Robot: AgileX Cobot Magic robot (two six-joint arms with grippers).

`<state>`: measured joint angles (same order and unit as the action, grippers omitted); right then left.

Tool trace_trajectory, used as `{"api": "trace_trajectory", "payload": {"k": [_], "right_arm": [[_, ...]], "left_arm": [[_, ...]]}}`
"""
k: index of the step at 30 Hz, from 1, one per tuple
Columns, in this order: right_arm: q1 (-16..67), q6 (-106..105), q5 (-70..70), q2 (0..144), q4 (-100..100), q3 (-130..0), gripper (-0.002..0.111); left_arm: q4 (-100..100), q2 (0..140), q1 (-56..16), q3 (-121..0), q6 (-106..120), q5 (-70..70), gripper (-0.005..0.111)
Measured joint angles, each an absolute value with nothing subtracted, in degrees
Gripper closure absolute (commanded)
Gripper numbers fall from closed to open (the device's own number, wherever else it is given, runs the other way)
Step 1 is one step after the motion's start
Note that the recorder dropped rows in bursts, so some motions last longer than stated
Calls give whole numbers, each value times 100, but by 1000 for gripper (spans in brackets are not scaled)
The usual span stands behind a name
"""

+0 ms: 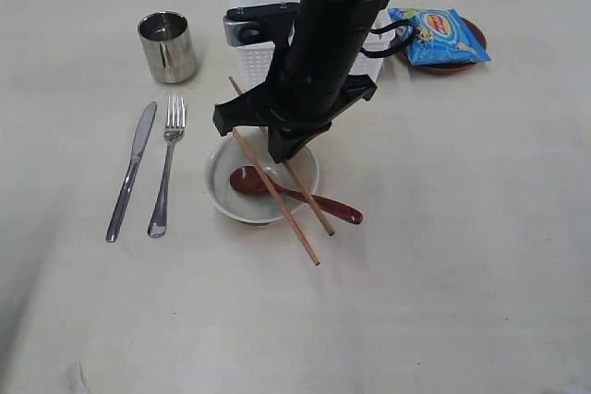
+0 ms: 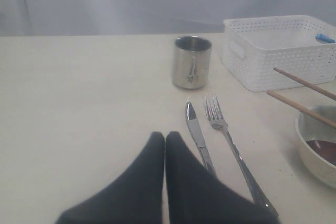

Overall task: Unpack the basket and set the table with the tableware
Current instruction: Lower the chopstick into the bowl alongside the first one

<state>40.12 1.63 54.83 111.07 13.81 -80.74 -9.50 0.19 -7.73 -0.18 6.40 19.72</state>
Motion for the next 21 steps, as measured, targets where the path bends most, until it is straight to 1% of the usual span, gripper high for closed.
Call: {"api": "trace_trajectory", "payload": {"k": [21], "right_arm": [[4012, 190, 5487, 11107, 1597, -8074, 109]], "left_arm": [[-950, 19, -773, -18, 640, 1972, 107]]}}
